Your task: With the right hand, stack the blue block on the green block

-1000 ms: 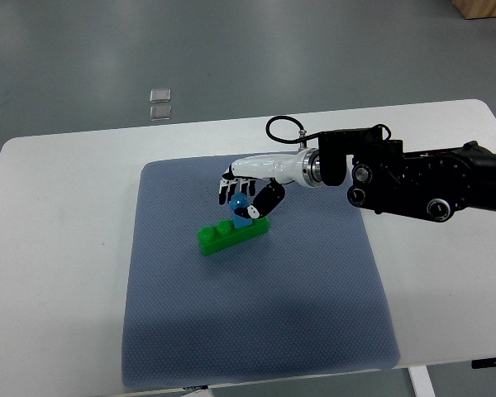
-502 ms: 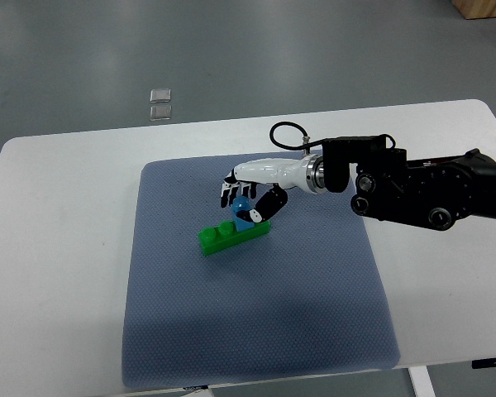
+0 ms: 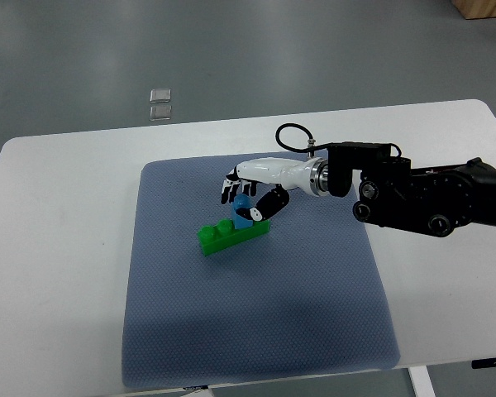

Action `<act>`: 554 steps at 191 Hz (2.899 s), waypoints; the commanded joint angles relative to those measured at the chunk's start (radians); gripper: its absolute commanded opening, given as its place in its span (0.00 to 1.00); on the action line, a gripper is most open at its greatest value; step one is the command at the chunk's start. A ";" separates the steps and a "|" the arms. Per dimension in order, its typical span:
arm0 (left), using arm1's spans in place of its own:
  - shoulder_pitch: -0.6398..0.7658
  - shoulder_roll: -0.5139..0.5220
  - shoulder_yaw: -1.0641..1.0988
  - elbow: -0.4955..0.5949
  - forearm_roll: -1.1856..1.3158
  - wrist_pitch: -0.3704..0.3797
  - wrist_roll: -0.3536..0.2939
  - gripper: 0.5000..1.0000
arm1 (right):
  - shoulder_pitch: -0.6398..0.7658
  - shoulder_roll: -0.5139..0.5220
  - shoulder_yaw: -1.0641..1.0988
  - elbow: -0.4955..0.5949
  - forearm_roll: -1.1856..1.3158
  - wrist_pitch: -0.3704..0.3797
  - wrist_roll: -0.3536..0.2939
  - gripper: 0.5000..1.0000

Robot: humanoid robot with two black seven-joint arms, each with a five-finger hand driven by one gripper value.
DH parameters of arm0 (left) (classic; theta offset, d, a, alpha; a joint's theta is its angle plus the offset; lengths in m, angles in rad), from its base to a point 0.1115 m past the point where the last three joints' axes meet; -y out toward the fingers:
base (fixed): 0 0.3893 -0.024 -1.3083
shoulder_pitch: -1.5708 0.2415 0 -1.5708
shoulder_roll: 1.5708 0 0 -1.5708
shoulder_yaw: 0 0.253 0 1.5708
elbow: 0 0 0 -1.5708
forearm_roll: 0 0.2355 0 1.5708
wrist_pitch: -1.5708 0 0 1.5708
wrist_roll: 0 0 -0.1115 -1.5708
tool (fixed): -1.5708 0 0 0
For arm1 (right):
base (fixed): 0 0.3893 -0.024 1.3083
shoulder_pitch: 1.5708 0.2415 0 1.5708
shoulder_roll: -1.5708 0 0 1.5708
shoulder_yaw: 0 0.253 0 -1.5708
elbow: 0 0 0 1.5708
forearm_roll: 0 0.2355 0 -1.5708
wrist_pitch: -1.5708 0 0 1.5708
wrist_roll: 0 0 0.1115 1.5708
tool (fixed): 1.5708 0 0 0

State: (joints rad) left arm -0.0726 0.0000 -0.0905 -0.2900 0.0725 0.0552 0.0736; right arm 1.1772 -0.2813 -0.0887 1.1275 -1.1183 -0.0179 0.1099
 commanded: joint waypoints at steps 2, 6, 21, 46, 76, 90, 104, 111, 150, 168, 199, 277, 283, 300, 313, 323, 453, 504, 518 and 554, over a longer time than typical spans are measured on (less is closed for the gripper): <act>0.001 0.000 0.000 0.000 0.001 0.000 0.000 1.00 | -0.018 -0.002 0.004 0.000 -0.023 -0.016 0.013 0.14; 0.001 0.000 0.000 0.000 0.000 0.000 0.000 1.00 | -0.022 -0.002 0.009 -0.002 -0.029 -0.019 0.016 0.14; 0.001 0.000 0.000 0.000 0.000 0.000 0.000 1.00 | -0.037 -0.002 0.030 -0.005 -0.038 -0.024 0.020 0.14; -0.001 0.000 0.002 0.000 0.001 0.000 0.000 1.00 | -0.053 -0.002 0.052 -0.005 -0.040 -0.031 0.025 0.13; 0.001 0.000 0.000 0.000 0.001 0.000 0.000 1.00 | -0.073 -0.013 0.058 -0.005 -0.041 -0.039 0.031 0.13; 0.001 0.000 0.000 0.000 0.001 -0.002 0.000 1.00 | -0.084 -0.013 0.064 -0.005 -0.048 -0.039 0.039 0.13; 0.001 0.000 0.000 0.000 0.001 0.000 0.000 1.00 | -0.090 -0.013 0.066 -0.006 -0.061 -0.048 0.040 0.13; 0.001 0.000 0.000 0.000 0.000 0.000 0.000 1.00 | -0.094 -0.013 0.066 -0.006 -0.064 -0.054 0.040 0.13; 0.001 0.000 0.000 0.000 0.001 0.000 0.000 1.00 | -0.114 -0.012 0.080 -0.014 -0.064 -0.060 0.053 0.13; 0.001 0.000 0.000 0.002 0.000 0.000 0.000 1.00 | -0.123 -0.012 0.086 -0.015 -0.071 -0.060 0.054 0.13; 0.001 0.000 0.000 0.002 0.000 -0.002 0.000 1.00 | -0.131 -0.012 0.087 -0.020 -0.083 -0.060 0.062 0.13; 0.001 0.000 0.000 0.000 0.001 0.000 0.000 1.00 | -0.133 -0.004 0.087 -0.023 -0.097 -0.060 0.071 0.15; 0.001 0.000 0.002 0.000 0.001 0.000 0.000 1.00 | -0.133 -0.004 0.087 -0.022 -0.095 -0.060 0.071 0.16; 0.001 0.000 0.002 0.000 0.000 -0.002 0.000 1.00 | -0.126 -0.012 0.087 -0.022 -0.094 -0.057 0.071 0.27; 0.001 0.000 0.000 0.000 0.001 -0.002 0.000 1.00 | -0.120 -0.013 0.098 -0.022 -0.087 -0.056 0.070 0.39; 0.001 0.000 0.000 0.000 0.000 -0.002 0.000 1.00 | -0.119 -0.015 0.121 -0.022 -0.081 -0.050 0.068 0.53; 0.001 0.000 0.002 0.000 0.001 0.000 0.000 1.00 | -0.255 -0.038 0.707 -0.138 0.707 0.076 -0.062 0.85; -0.001 0.000 0.002 -0.009 0.001 -0.002 0.000 1.00 | -0.409 0.148 1.012 -0.298 1.014 0.075 -0.038 0.85; -0.001 0.000 0.002 -0.009 0.001 0.000 0.000 1.00 | -0.430 0.183 1.080 -0.325 1.020 0.076 -0.003 0.85; -0.001 0.000 0.002 -0.005 0.000 0.000 0.000 1.00 | -0.455 0.229 1.116 -0.407 1.022 0.118 0.062 0.85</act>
State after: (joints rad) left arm -0.0738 0.0000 -0.0889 -0.2982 0.0738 0.0546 0.0736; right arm 0.7293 -0.0687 1.0182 0.7619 -0.0975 0.0671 0.1502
